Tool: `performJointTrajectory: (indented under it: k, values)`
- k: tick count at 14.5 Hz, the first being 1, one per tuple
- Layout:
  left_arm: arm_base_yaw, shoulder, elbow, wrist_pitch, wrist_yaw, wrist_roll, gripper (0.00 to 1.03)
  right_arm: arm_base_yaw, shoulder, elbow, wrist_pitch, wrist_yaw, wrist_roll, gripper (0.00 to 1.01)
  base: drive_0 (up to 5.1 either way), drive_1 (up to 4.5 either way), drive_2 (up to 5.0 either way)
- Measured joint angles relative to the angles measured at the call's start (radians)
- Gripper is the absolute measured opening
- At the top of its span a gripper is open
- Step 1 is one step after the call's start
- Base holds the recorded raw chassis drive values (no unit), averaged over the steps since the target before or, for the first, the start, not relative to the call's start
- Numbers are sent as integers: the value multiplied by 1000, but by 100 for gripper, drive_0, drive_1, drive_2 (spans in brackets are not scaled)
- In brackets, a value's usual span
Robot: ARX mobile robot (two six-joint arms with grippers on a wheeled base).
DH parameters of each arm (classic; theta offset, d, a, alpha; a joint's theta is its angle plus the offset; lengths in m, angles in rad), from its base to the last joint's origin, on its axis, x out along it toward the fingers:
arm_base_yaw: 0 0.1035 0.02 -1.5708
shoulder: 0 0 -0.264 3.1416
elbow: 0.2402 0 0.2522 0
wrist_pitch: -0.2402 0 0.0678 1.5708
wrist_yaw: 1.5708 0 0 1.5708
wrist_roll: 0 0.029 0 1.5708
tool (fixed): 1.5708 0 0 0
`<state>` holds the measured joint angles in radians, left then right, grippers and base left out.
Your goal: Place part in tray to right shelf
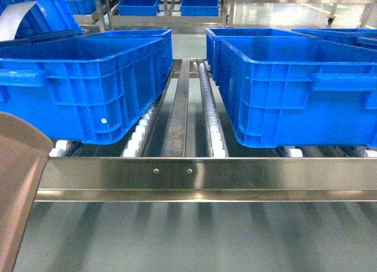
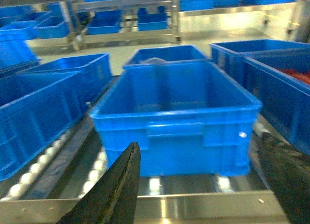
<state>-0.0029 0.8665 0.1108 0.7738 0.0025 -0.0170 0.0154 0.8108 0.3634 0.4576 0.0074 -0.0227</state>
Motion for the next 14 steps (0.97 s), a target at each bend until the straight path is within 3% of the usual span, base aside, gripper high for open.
performJointTrajectory:
  k: [2, 3, 4, 7, 14]
  values:
    - [0, -64, -37, -64, -2, 0, 13, -23, -53, -76, 10, 2, 7, 51, 0, 0, 0]
    - [0, -91, -59, -95, -3, 0, 13, -20, -75, -109, 14, -6, 7, 40, 0, 0, 0]
    - [0, -87, -92, -29, -3, 0, 13, -16, -96, -132, 16, -7, 8, 31, 0, 0, 0]
    - [0, -179, -95, -124, -3, 0, 13, -16, -166, -191, 14, -6, 8, 4, 0, 0, 0]
    - [0, -493, -95, -410, -3, 0, 13, -16, -385, -308, -93, -7, 11, 2, 0, 0, 0]
